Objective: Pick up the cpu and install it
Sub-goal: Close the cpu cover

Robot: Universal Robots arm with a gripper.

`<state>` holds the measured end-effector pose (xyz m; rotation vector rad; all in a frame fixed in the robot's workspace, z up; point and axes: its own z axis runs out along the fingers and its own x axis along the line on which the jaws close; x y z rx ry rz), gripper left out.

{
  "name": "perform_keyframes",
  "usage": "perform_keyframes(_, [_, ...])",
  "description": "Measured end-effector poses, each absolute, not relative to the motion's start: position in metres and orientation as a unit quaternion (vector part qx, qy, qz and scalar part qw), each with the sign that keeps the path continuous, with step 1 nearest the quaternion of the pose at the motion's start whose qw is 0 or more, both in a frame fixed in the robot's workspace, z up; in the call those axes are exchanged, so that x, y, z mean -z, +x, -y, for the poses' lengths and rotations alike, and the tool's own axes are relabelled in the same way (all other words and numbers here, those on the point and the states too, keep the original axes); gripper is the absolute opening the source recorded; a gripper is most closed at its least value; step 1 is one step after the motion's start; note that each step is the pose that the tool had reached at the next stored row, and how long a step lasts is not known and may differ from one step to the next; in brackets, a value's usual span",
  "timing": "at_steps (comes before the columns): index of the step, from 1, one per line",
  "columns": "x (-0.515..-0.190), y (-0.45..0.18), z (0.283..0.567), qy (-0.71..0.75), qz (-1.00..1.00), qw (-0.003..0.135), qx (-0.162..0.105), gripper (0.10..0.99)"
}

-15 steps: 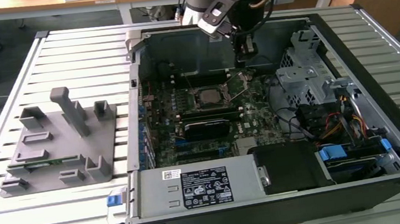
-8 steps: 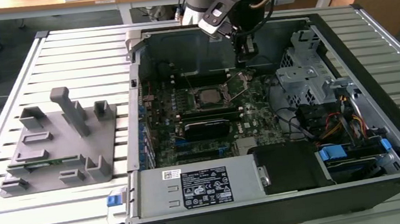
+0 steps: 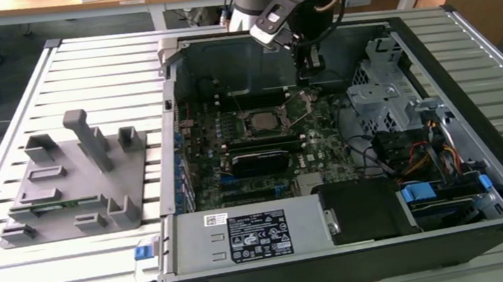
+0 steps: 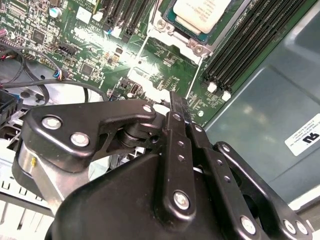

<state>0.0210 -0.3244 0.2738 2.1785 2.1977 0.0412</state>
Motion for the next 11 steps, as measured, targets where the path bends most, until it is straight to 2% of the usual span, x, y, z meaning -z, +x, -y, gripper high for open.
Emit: perform_keyframes(11, [-0.27, 0.032, 0.324, 0.704, -0.71, 0.023, -0.013, 0.106])
